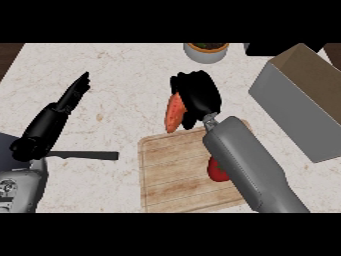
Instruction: Pick the sweet potato from the cutting board and place it in the cardboard box
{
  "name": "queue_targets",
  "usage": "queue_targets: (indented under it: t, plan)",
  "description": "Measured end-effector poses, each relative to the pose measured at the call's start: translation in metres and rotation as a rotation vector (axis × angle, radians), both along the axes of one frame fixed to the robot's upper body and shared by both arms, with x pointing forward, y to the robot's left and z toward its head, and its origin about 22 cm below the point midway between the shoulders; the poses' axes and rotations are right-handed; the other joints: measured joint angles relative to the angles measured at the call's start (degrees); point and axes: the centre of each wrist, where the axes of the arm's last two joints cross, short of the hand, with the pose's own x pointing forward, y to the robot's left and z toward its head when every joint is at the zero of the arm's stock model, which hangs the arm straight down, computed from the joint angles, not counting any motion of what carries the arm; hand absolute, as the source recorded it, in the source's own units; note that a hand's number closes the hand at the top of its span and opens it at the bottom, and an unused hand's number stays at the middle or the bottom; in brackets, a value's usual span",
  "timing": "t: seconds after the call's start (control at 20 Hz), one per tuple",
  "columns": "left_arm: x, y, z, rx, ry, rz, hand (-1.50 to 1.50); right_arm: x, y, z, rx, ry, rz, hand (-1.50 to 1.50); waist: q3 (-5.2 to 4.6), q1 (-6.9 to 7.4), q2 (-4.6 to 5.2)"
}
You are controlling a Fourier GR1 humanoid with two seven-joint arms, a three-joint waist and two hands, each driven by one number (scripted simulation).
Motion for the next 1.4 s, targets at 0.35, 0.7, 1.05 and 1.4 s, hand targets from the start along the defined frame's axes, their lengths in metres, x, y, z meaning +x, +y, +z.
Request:
queue_targets:
  t: [0.35, 0.7, 1.05, 1.4]
  plan:
    - [-0.006, 0.013, 0.003, 0.004, 0.007, 0.015, 0.0, 0.002, -0.003, 0.064, 0.171, -0.155, -0.226, 1.5, -0.01, -0.86, -0.41]
    - [-0.007, 0.006, 0.005, 0.001, 0.011, 0.016, 0.0, 0.018, -0.056, 0.103, 0.325, -0.25, -0.5, 1.5, 0.01, -0.84, -0.24]
    - [-0.003, 0.005, 0.006, -0.008, 0.005, 0.011, 0.0, 0.038, -0.133, 0.118, 0.337, -0.279, -0.655, 1.5, 0.0, -0.55, -0.05]
    - [-0.003, 0.006, 0.003, 0.001, 0.001, 0.003, 0.0, 0.051, -0.197, 0.108, 0.211, -0.064, -0.725, 1.5, -0.01, -0.31, 0.07]
